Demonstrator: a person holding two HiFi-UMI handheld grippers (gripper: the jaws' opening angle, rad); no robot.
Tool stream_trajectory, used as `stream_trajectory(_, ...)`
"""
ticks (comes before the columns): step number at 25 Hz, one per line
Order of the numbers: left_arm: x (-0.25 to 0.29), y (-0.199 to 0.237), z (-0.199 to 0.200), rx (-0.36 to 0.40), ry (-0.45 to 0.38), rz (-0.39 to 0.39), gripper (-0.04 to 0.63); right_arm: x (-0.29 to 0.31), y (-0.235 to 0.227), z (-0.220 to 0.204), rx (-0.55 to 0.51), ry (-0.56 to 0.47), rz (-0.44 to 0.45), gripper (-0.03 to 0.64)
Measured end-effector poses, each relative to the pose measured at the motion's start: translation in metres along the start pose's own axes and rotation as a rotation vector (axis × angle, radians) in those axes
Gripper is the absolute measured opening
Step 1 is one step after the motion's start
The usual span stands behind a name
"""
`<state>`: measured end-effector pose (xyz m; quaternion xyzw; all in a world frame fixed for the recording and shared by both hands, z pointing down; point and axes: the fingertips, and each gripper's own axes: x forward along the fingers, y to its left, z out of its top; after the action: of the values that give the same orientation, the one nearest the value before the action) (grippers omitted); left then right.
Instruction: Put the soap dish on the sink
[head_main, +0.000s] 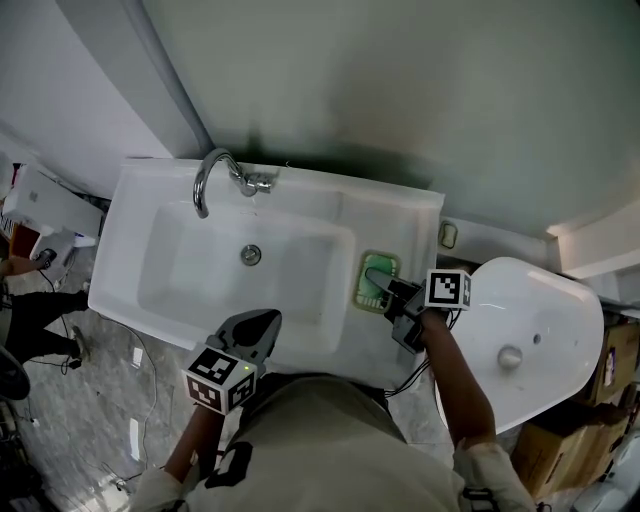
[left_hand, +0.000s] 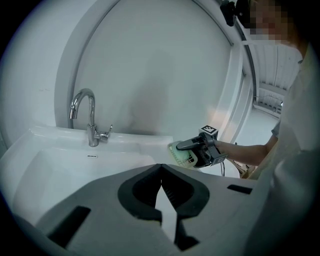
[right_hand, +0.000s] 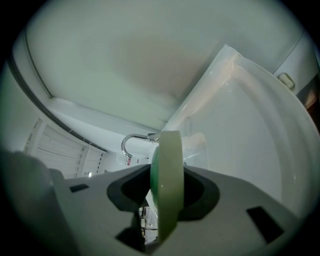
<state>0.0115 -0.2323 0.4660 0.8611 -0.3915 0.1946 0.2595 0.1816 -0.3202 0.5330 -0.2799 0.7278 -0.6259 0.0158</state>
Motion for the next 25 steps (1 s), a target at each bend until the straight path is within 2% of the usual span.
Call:
stream_trajectory(11, 0.012, 0.0, -0.001, 0.01, 0.028, -0.012, 0.018, 0.016, -0.069, 0.008, -0.011, 0.058, -0.163, 0.143)
stream_trajectory(25, 0.019, 0.009, 0.002, 0.014, 0.049, -0.039, 0.018, 0.025, -0.097, 0.008, 0.004, 0.092, -0.264, 0.144)
